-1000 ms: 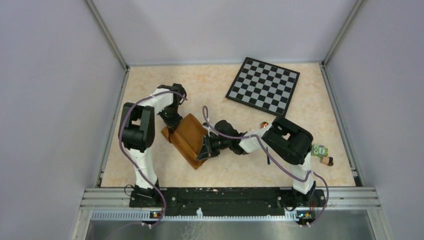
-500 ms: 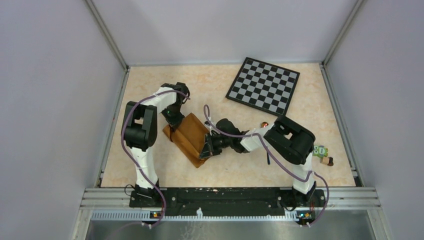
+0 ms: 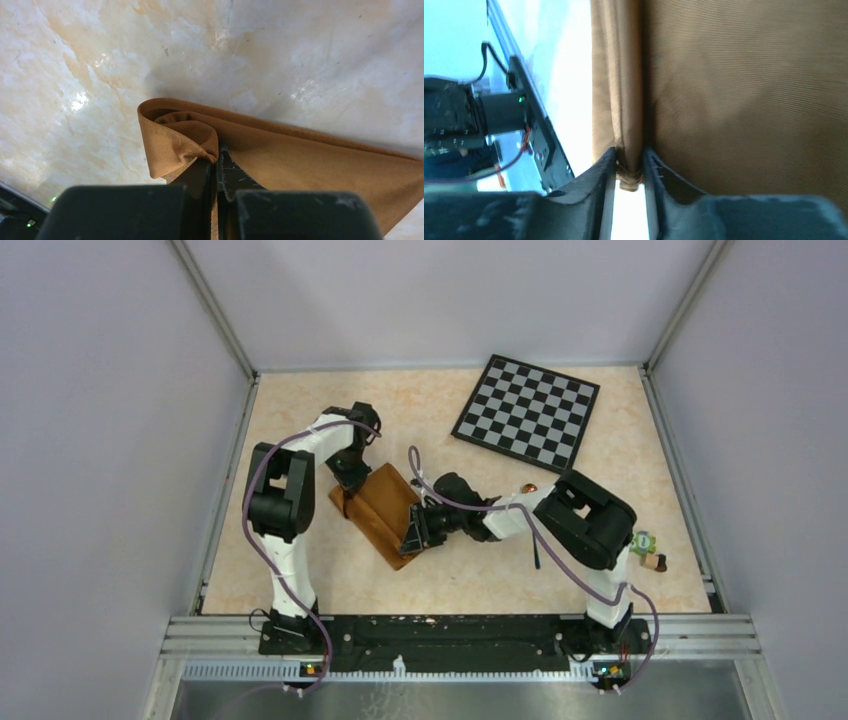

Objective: Fold the napkin into a case and place the utensils inside
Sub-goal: Fold the lower triangle-folded napkin at the center of the board.

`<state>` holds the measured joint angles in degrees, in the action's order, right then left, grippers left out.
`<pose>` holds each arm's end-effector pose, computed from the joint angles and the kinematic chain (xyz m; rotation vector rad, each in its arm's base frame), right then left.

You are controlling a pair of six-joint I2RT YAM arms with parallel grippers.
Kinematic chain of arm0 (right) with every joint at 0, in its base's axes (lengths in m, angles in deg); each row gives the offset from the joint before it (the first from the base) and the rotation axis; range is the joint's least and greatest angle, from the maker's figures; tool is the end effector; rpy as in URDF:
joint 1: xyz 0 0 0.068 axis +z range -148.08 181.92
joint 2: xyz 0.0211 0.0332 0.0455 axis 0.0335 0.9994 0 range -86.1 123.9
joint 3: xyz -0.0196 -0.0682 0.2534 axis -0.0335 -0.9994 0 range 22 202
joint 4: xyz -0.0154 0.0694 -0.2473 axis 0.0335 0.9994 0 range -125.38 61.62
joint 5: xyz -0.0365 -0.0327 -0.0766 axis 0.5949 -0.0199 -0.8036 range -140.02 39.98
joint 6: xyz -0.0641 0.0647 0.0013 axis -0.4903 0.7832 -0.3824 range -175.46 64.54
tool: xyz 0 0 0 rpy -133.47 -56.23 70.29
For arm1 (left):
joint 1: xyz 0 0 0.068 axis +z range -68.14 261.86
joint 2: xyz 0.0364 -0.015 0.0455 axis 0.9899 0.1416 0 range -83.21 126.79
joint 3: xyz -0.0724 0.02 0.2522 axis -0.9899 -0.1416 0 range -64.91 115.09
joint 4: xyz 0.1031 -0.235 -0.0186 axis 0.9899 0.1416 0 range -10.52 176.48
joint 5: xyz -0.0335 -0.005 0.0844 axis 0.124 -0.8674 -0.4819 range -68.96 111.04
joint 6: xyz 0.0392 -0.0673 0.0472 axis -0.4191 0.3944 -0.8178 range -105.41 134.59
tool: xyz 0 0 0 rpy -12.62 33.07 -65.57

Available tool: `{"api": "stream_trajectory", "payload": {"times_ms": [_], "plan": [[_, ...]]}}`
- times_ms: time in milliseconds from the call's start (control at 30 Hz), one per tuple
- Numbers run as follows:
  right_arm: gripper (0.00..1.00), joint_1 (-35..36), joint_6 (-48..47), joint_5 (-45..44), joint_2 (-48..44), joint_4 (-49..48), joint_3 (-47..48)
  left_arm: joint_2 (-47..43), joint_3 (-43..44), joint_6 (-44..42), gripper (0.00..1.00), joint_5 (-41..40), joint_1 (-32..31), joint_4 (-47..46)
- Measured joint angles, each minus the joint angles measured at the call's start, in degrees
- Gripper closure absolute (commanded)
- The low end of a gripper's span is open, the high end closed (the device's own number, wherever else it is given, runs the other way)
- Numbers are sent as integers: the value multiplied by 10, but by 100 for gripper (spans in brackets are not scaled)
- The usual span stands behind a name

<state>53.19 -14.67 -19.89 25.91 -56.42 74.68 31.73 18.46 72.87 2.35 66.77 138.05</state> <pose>0.2202 0.3400 0.0831 -0.5604 2.4925 1.3572 0.3574 -0.0693 0.1176 -1.0756 2.7185 0.3878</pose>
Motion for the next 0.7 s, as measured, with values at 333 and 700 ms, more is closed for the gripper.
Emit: {"api": "stream_trajectory", "payload": {"times_ms": [333,700], "plan": [[35,0,-123,-72,-103,52,-3,0,0,-15,100,-5,3,-35],[41,0,-186,-120,-24,86,126,0,0,-35,100,4,3,-44]]}}
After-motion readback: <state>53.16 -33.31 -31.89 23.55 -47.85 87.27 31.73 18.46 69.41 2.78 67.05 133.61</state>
